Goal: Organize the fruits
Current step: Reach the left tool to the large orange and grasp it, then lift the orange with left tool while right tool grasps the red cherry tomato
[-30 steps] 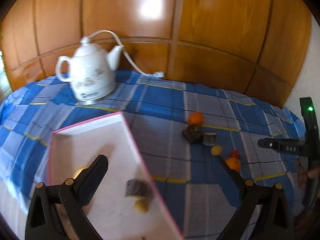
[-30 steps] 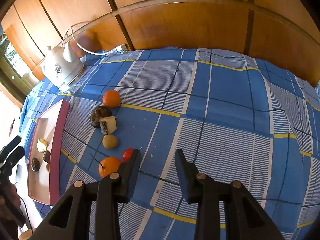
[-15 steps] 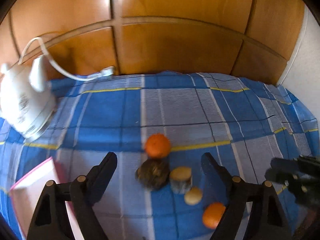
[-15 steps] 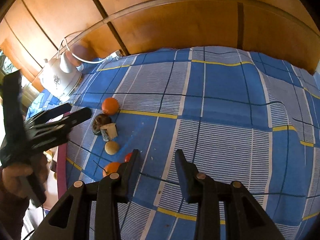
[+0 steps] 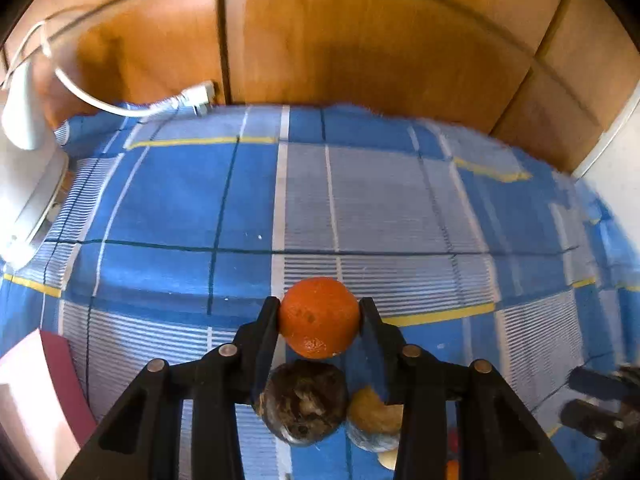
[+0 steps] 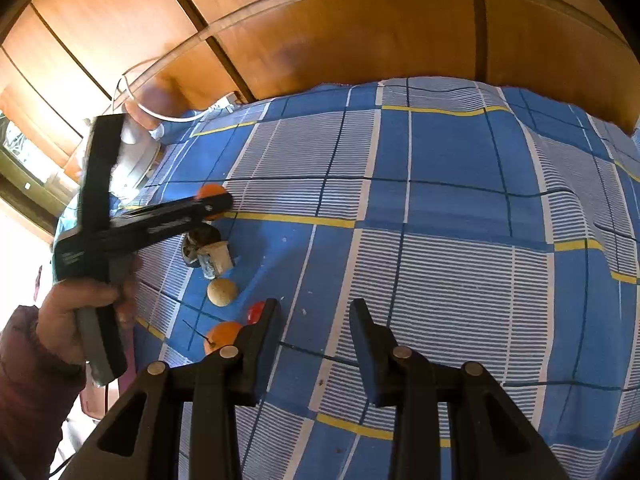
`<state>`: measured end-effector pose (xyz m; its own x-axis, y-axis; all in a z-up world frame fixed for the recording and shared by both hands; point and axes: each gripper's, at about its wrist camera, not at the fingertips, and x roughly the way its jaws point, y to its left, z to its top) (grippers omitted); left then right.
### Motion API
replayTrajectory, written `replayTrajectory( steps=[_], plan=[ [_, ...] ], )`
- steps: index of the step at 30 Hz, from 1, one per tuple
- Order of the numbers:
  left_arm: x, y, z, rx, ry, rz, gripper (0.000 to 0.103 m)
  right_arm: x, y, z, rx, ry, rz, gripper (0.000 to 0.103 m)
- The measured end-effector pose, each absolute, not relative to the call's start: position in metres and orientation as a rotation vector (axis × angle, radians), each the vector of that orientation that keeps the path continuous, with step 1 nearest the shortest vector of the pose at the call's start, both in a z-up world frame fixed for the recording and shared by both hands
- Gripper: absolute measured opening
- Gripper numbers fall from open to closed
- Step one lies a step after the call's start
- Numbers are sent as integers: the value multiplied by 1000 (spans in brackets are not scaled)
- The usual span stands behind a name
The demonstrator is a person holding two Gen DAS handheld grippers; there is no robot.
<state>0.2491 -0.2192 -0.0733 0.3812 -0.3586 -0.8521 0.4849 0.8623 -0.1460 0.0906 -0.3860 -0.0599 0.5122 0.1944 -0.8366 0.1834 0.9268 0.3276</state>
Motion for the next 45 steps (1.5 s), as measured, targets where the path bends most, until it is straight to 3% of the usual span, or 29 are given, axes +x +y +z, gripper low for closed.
replayTrajectory(
  steps=[10,21,33,36,45],
  plan=[
    [166,-171,-32,68,920,-588,40,94,-384,-72,442,1080,41,36],
    [58,-142,-59,146,920,-656,40,98,-376,-86,574,1093,138,34],
    [33,-120,-50,94,907,-664,40,130,-344,-99,495,1201,120,34],
    [31,-111,-47,76,901,-655,40,135,-334,-101,445,1211,123,23],
    [31,-75,-31,2,859,-603,40,115,-364,-89,386,1168,16,22]
  ],
)
